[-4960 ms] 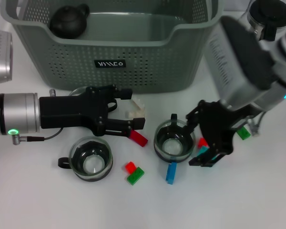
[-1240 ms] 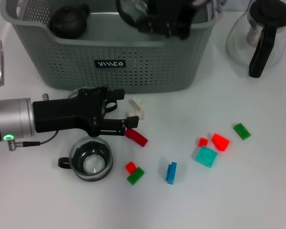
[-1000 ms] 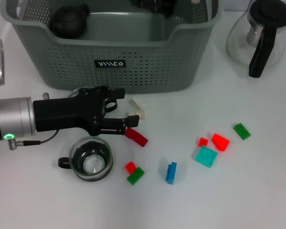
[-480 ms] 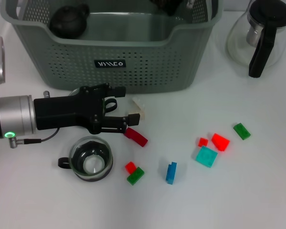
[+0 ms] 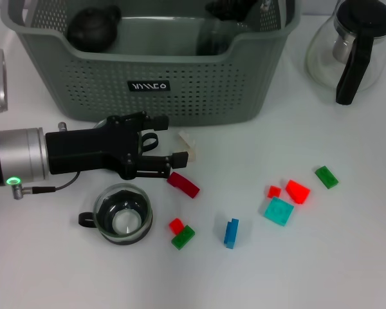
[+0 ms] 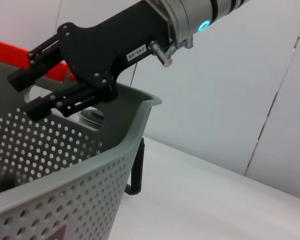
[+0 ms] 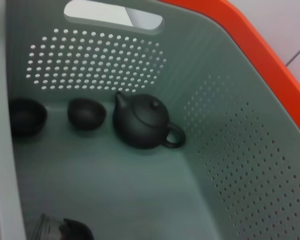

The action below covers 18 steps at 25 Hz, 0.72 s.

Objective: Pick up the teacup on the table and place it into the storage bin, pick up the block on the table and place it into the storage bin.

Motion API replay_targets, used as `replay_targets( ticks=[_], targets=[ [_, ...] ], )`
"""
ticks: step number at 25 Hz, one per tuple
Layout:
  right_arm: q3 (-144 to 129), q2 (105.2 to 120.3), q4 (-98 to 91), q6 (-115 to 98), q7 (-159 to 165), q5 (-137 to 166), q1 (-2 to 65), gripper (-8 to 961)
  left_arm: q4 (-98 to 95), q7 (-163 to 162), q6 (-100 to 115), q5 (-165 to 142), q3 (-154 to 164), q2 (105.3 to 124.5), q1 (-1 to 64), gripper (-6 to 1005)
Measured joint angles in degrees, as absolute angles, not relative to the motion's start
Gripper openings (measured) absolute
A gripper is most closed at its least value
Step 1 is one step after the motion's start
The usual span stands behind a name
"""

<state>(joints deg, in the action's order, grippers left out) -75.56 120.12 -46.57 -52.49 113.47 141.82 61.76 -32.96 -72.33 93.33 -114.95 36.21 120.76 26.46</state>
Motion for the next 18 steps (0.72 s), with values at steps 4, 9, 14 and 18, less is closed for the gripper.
replay_targets(
  ticks=[4, 9, 14, 18],
  targets=[
    [-75.4, 120.15, -46.7, -52.3, 113.6, 142.1, 61.7, 427, -33.0, -72.3, 93.3, -115.0, 36.2, 120.76, 26.5, 854],
    [-73.9, 120.11, -50.1, -52.7, 113.6, 141.9, 61.0, 647, -33.0, -72.3, 93.3, -115.0, 36.2, 120.76, 26.3, 853],
    [-71.3, 120.07, -58.6, -56.7, 113.2, 138.3, 58.2, 800, -33.0, -72.3, 93.4, -115.0, 36.2, 120.45, 26.1, 851],
    [-68.5, 119.87, -69.5, -66.0, 111.5, 128.2, 52.9, 811, -33.3, -72.3, 93.4, -115.0, 36.2, 119.91, 25.8, 851]
  ],
)
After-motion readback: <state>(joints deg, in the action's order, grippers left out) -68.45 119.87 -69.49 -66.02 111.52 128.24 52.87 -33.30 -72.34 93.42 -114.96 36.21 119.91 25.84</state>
